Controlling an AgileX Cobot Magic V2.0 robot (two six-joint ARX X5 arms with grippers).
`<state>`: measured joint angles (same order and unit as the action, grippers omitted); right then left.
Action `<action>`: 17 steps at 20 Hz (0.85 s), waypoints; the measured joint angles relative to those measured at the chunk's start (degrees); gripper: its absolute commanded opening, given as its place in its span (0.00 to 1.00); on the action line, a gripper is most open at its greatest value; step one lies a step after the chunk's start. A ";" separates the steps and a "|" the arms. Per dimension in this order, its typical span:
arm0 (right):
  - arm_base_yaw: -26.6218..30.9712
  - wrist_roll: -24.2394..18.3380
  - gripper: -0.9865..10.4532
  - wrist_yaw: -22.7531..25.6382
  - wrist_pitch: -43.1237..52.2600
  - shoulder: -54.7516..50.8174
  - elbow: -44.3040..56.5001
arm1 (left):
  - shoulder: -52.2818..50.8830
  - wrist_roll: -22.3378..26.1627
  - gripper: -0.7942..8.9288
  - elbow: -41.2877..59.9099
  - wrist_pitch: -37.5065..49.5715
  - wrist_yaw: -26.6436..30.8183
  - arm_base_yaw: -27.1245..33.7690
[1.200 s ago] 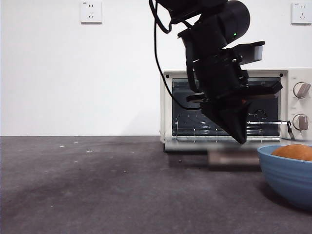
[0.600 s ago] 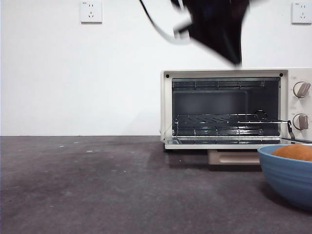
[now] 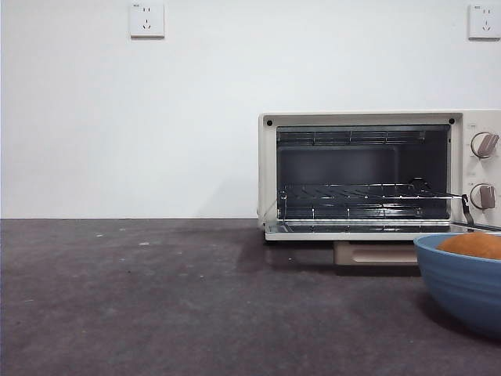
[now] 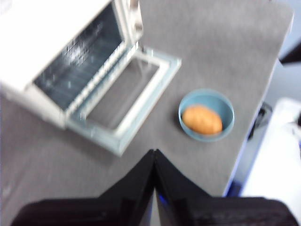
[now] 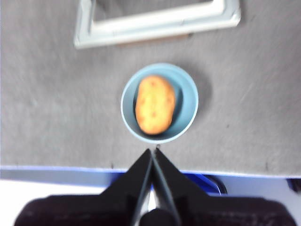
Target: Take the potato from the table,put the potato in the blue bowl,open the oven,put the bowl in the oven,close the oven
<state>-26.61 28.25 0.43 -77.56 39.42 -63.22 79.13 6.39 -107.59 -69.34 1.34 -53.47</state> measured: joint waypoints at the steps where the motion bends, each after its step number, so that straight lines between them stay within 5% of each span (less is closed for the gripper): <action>1: 0.00 -0.31 0.09 0.00 0.00 2.19 0.00 | -0.98 0.00 0.08 0.00 -2.75 0.09 0.00; 8: 0.00 -2.25 0.09 4.74 0.02 11.58 0.52 | -16.39 -3.13 0.08 13.07 -2.29 3.48 -0.22; 12: 0.02 -2.32 0.08 3.91 4.46 12.98 6.91 | -26.03 -8.04 0.08 27.91 -0.94 10.10 -0.22; 17: 2.67 -1.86 0.08 2.95 11.17 14.16 15.15 | -33.09 -13.73 0.08 35.17 -3.72 10.54 -0.22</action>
<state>-23.94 26.39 3.38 -66.39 53.58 -48.07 46.04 -7.33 -72.42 -73.06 11.88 -53.69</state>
